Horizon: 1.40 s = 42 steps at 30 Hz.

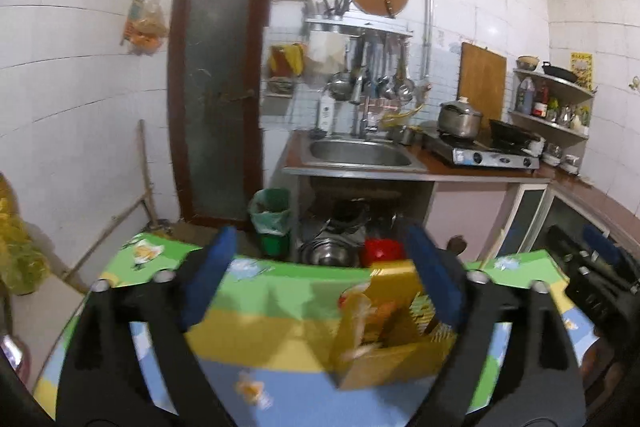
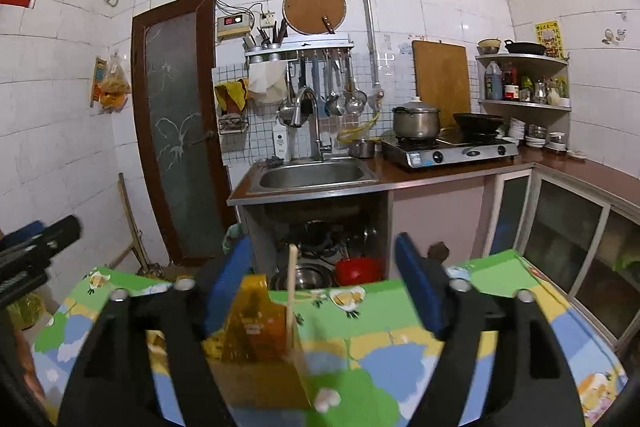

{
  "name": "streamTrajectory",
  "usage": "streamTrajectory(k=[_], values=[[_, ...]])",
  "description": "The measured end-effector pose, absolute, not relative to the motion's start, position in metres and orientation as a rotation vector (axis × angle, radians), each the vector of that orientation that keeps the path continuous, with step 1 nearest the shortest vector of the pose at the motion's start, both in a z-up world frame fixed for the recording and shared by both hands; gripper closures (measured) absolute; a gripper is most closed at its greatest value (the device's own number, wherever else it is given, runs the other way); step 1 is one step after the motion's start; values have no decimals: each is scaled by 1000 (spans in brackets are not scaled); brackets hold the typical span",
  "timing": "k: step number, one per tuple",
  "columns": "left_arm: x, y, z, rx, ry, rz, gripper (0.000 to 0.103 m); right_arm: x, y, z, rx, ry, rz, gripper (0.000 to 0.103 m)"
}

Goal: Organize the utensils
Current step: 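Bring the left tool back over the remaining utensils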

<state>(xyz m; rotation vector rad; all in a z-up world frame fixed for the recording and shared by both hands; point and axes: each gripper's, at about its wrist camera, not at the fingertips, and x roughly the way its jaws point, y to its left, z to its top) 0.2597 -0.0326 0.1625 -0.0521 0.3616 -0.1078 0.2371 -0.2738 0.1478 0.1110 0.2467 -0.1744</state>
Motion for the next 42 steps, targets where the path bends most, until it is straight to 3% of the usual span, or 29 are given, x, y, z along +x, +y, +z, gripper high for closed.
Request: streamTrajectory(k=[6, 22, 33, 42], values=[[216, -6, 140, -65, 428, -102, 6, 189, -276, 126, 92, 340, -214, 17], [169, 6, 5, -48, 732, -105, 6, 139, -263, 2, 105, 619, -229, 16], [172, -2, -44, -32, 905, -123, 6, 140, -250, -46, 91, 785, -187, 16], [173, -15, -64, 60, 942, -117, 5, 147, -246, -62, 103, 875, -167, 15]])
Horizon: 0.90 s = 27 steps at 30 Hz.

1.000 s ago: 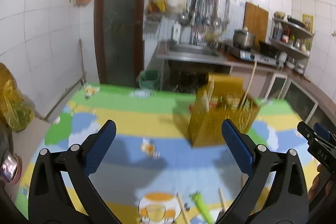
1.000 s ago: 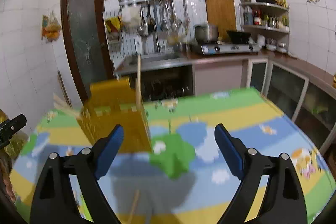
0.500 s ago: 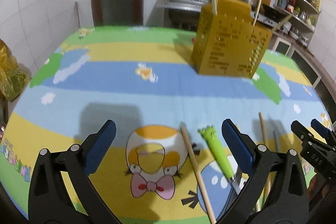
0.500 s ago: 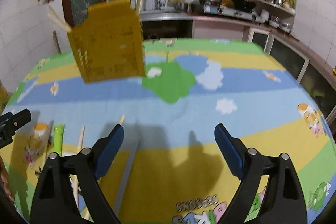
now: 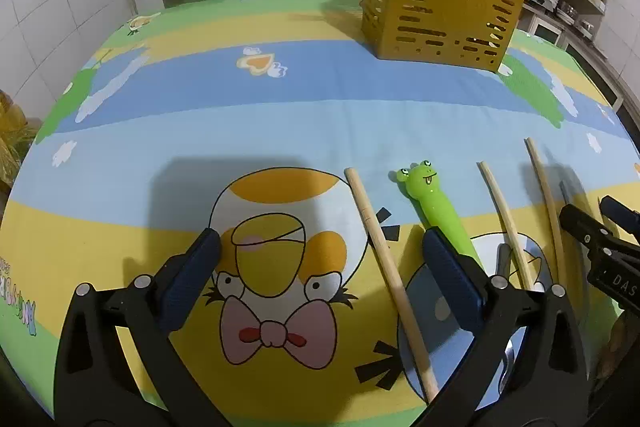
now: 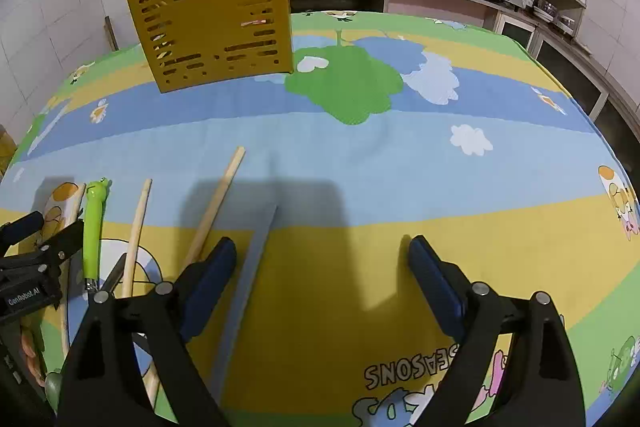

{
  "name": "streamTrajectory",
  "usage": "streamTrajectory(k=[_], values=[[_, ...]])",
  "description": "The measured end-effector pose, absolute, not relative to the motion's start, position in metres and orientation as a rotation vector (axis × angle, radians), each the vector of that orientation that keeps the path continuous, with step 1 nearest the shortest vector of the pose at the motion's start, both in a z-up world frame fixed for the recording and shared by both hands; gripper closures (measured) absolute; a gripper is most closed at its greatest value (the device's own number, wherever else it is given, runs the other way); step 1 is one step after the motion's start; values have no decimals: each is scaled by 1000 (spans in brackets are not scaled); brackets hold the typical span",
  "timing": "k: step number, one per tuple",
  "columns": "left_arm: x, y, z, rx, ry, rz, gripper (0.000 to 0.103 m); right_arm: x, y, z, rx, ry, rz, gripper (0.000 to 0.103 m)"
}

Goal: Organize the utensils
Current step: 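Bring the left tool back over the remaining utensils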

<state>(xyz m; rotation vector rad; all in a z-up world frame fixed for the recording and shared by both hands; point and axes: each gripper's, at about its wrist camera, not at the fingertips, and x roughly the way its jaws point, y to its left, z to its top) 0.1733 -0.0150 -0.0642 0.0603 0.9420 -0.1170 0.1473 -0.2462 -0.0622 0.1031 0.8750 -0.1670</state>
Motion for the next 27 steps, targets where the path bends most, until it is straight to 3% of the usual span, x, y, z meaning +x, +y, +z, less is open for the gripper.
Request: streamTrajectory(k=[4, 27], values=[[173, -16, -66, 65, 939, -115, 5, 149, -247, -65, 105, 894, -184, 5], [173, -14, -67, 50, 937, -124, 5, 149, -253, -67, 126, 896, -174, 4]])
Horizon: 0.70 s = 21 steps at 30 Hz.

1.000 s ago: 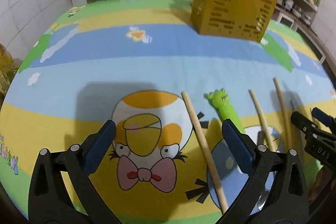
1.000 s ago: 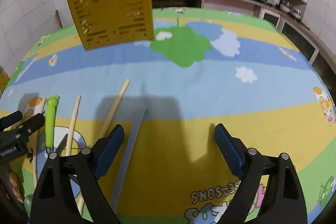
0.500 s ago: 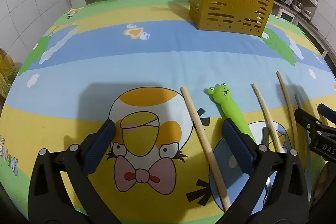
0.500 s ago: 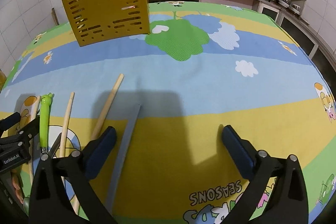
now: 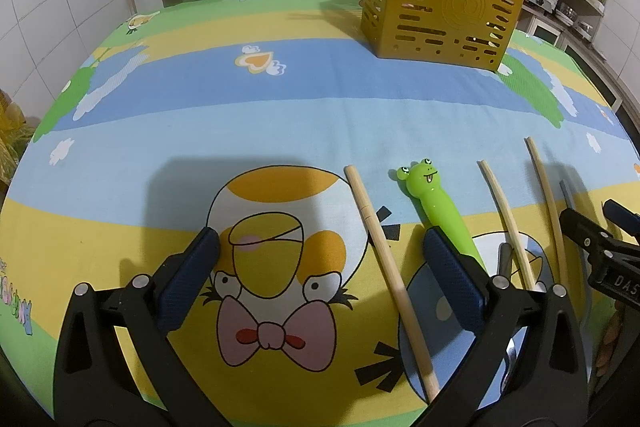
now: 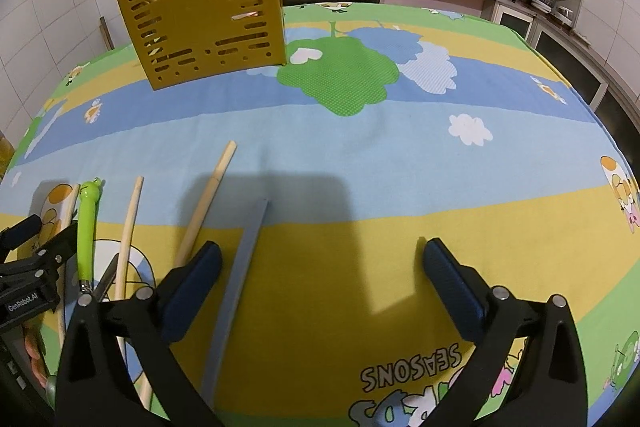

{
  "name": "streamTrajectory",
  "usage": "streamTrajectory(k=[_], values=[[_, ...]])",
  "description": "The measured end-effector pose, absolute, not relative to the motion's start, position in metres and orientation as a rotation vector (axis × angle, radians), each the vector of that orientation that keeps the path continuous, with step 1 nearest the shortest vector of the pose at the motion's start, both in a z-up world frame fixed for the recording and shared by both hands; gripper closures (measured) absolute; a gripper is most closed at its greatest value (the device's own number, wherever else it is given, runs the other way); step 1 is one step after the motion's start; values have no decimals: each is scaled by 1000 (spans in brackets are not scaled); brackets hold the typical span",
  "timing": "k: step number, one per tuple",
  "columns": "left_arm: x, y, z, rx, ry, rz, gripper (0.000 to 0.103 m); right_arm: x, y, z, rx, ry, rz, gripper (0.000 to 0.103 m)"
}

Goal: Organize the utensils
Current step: 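Bring the left tool back over the remaining utensils, then close the left tool on a wooden chopstick while the right tool closes on the metal spoon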

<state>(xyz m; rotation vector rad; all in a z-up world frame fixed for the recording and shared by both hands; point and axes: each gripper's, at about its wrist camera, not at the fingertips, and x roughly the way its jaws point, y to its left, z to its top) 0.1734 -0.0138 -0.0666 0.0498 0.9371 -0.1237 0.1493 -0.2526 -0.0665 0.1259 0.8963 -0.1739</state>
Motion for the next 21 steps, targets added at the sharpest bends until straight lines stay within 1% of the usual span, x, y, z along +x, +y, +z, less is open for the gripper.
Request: streamTrajectory(k=[4, 5, 7, 8, 9, 10, 11, 12, 13, 15, 16, 18, 19, 21], values=[[173, -14, -66, 47, 935, -125, 5, 149, -251, -66, 115, 893, -180, 4], [173, -14, -66, 49, 934, -121, 7, 149, -251, -66, 115, 892, -180, 5], [171, -14, -65, 53, 925, -106, 12, 148, -251, -65, 113, 886, -183, 7], [170, -15, -64, 55, 921, -102, 18, 147, -250, -65, 112, 882, -185, 11], [168, -15, -62, 53, 917, -102, 25, 146, -250, -64, 111, 877, -187, 19], [167, -16, -61, 50, 914, -105, 30, 145, -248, -62, 112, 869, -189, 23], [167, -15, -60, 47, 915, -108, 39, 144, -247, -61, 113, 863, -191, 30], [166, -15, -59, 43, 916, -109, 46, 143, -245, -60, 118, 858, -192, 37], [165, -15, -58, 35, 923, -114, 48, 142, -244, -59, 121, 855, -192, 42], [164, -16, -57, 30, 930, -116, 55, 140, -239, -57, 118, 848, -189, 63], [164, -16, -56, 29, 935, -117, 56, 140, -236, -57, 115, 849, -180, 67], [165, -17, -55, 19, 946, -126, 64, 142, -230, -56, 100, 853, -180, 73], [165, -17, -54, 12, 954, -132, 67, 143, -227, -56, 86, 858, -184, 75], [168, -17, -54, -1, 965, -131, 78, 145, -225, -56, 87, 865, -186, 83]])
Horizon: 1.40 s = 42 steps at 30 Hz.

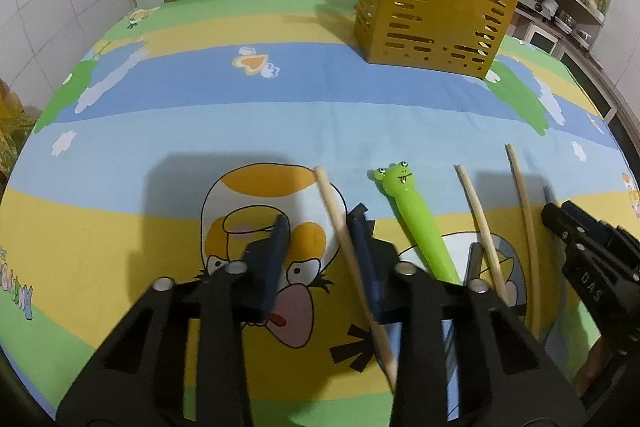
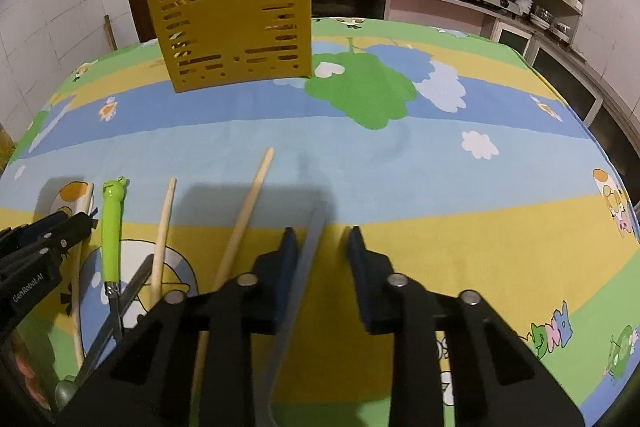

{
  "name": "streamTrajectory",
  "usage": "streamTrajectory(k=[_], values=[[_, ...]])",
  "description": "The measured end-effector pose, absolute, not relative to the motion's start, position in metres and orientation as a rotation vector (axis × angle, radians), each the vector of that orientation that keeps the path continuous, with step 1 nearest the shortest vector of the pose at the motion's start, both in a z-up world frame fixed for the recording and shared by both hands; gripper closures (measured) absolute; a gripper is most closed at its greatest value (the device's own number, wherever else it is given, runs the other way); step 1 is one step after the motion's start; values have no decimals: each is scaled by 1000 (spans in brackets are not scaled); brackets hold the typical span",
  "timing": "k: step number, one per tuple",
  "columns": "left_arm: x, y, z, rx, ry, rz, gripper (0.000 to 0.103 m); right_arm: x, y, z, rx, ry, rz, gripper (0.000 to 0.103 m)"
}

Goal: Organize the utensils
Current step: 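Close the left tool on a wooden chopstick while the right tool closes on the metal spoon, then lift the chopstick and spoon with both tools and carry them above the yellow holder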

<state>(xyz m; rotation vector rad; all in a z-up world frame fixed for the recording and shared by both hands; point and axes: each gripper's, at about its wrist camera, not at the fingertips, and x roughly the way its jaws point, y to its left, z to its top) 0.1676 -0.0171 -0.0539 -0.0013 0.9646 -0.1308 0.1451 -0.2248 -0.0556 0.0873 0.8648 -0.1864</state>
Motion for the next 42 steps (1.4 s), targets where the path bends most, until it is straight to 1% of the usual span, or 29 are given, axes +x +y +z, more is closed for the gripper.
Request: streamTrajectory(k=[2, 4, 5, 9, 12, 21, 28, 33, 35, 38, 42], values=[[169, -17, -54, -13, 971, -132, 82, 148, -225, -54, 124, 879, -178, 92], [171, -17, -54, -24, 970, -134, 88, 151, -224, -53, 154, 885, -157, 93], [172, -17, -54, -26, 971, -135, 93, 152, -224, -53, 162, 883, -149, 94], [172, -16, -53, -38, 975, -142, 93, 151, -223, -47, 157, 855, -137, 95], [168, -16, -47, -31, 950, -141, 94, 140, -228, -33, 181, 793, -120, 95], [143, -19, 5, -30, 780, -183, 95, 111, -235, 4, 193, 618, -95, 95], [124, -20, 53, -9, 608, -187, 98, 94, -232, 33, 155, 497, -94, 96], [122, -21, 69, -7, 553, -193, 98, 86, -226, 48, 118, 424, -98, 96], [121, -20, 71, -10, 546, -198, 98, 86, -225, 49, 107, 430, -93, 96], [121, -21, 69, -6, 549, -199, 98, 94, -227, 42, 109, 486, -81, 96], [130, -19, 65, -15, 570, -194, 98, 112, -236, 21, 140, 595, -64, 95]])
